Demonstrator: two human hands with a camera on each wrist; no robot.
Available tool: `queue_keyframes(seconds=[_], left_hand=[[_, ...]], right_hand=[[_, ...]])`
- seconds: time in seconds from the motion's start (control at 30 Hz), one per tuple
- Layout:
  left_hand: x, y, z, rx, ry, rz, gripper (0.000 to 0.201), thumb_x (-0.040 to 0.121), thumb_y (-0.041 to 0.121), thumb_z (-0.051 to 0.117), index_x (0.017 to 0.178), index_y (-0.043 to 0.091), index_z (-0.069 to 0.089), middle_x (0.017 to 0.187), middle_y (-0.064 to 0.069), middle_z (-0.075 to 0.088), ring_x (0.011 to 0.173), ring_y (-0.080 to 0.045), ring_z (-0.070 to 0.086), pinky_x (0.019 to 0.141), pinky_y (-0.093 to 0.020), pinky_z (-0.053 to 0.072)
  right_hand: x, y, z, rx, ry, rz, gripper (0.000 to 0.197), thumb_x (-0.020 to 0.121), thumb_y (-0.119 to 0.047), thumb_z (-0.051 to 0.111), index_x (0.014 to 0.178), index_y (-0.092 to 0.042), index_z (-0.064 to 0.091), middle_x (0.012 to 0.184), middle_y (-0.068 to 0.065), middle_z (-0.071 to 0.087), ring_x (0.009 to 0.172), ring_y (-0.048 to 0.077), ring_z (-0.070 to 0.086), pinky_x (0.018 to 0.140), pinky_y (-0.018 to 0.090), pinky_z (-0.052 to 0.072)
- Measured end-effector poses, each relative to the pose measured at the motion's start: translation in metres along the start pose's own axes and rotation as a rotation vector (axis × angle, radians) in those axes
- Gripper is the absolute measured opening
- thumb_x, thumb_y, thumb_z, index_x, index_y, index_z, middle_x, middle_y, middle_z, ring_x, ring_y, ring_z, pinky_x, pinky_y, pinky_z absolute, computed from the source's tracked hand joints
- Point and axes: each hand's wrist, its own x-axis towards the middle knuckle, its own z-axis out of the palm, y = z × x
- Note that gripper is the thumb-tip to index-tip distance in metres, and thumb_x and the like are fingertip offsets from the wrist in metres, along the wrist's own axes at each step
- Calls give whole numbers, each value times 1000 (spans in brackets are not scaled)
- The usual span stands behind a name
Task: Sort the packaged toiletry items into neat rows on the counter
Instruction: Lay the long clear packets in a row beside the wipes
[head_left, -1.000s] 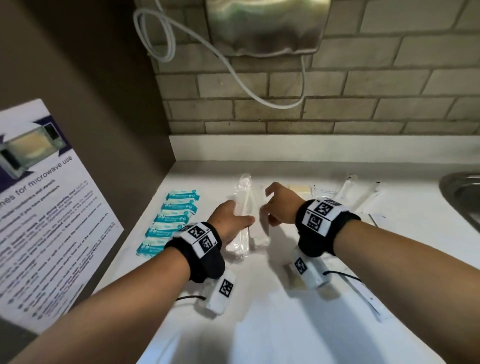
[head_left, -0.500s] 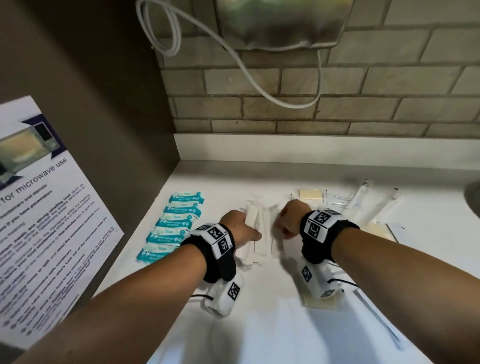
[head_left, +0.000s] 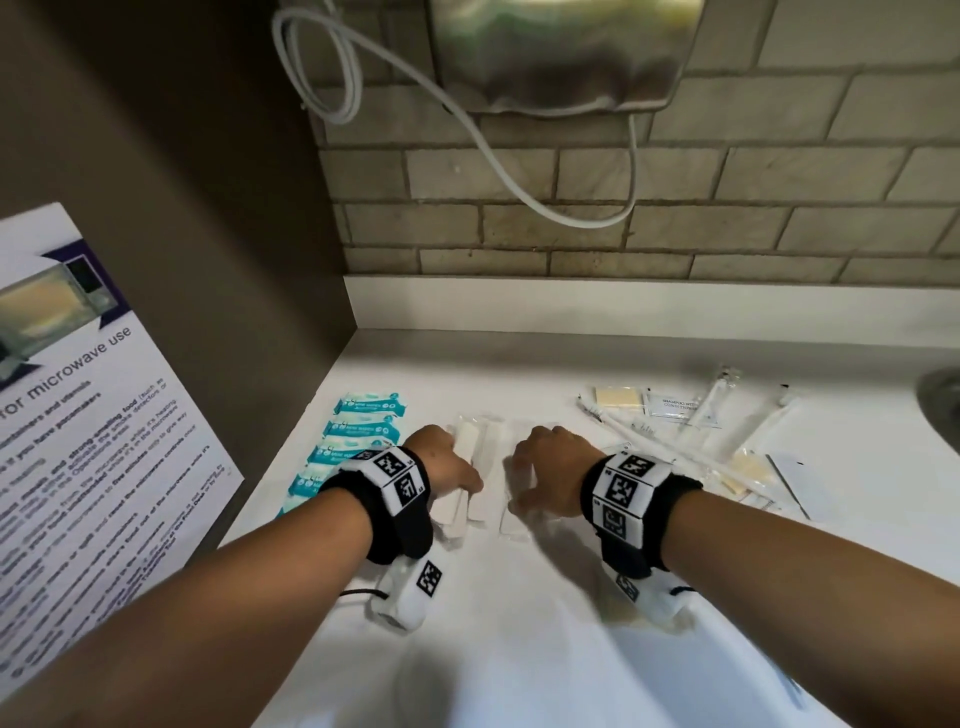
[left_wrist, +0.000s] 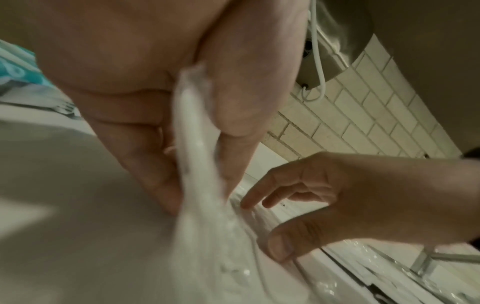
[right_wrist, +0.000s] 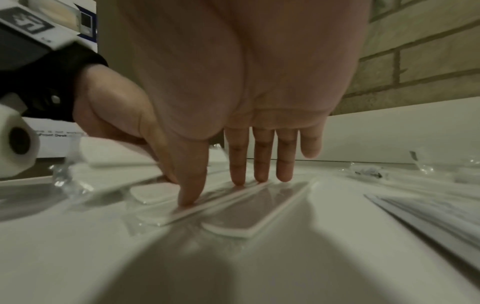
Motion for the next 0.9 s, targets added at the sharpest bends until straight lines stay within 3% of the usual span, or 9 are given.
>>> queue_keyframes(seconds=[0.1, 0.23, 0.43, 0.53, 0.6, 0.63, 0.73, 0.8, 0.9], left_hand=[[-3, 3, 7, 36, 6, 26, 64, 50, 29, 87, 106, 8, 67, 100, -9, 71, 91, -28, 68, 83, -34, 57], [-5, 8, 12, 21, 0, 55, 54, 62, 29, 86, 105, 4, 64, 102, -10, 70, 94, -29, 68, 71, -27, 51], [-4, 9, 6, -258, -32, 142, 31, 69, 30, 80, 89, 7, 71, 91, -10, 75, 87, -28, 71, 89, -45, 55], [-5, 8, -2, -360, 23, 172, 20, 82, 25, 73, 77, 8, 64, 74, -7, 69, 70, -26, 66, 76, -38, 57], [-7, 9, -6, -439, 26, 202, 22, 79, 27, 74, 89, 8, 69, 82, -10, 73, 79, -29, 69, 85, -46, 56], [-7, 9, -8, -444, 39, 208, 38, 73, 36, 77, 100, 10, 68, 91, -10, 74, 85, -29, 71, 88, -47, 56], [-7, 10, -15, -431, 111, 186, 66, 63, 50, 75, 115, 13, 59, 100, -7, 70, 88, -26, 67, 80, -39, 55], [-7, 8, -22, -369, 157, 185, 52, 75, 46, 69, 110, 10, 58, 94, -7, 68, 82, -24, 65, 74, -34, 53], [-7, 1, -30, -178, 183, 161, 27, 92, 39, 57, 86, 12, 52, 81, -4, 58, 72, -18, 55, 65, -30, 44]], right_hand=[[-4, 0, -6, 11, -34, -5, 48, 90, -36, 60, 132, -12, 56, 133, 10, 51, 125, 27, 45, 103, 39, 42], [-7, 9, -8, 18, -27, 2, 49, 89, -33, 63, 132, -11, 56, 134, 8, 52, 125, 25, 46, 102, 38, 43], [-6, 26, -9, 29, -61, 52, 58, 84, -37, 69, 136, -19, 52, 134, 4, 51, 123, 23, 50, 102, 36, 45], [5, 23, -12, 294, 51, 43, 58, 87, -44, 64, 136, -19, 49, 130, 2, 58, 113, 20, 58, 93, 31, 48], [12, 12, -18, 541, 82, 28, 65, 87, -43, 64, 141, -16, 39, 122, 3, 63, 102, 18, 62, 87, 26, 47], [16, 6, -20, 639, 78, 18, 68, 87, -37, 67, 142, -14, 34, 108, 4, 67, 89, 16, 64, 79, 25, 48], [28, -7, -21, 746, 85, 32, 66, 83, -18, 72, 136, -10, 34, 78, 1, 64, 67, 19, 62, 71, 34, 56], [35, -13, -18, 745, 102, 82, 56, 81, -13, 72, 127, -9, 41, 86, 4, 63, 77, 25, 67, 79, 42, 59], [40, -20, -14, 783, 91, 158, 41, 80, -8, 71, 113, -6, 47, 100, 15, 67, 87, 33, 71, 77, 47, 60]])
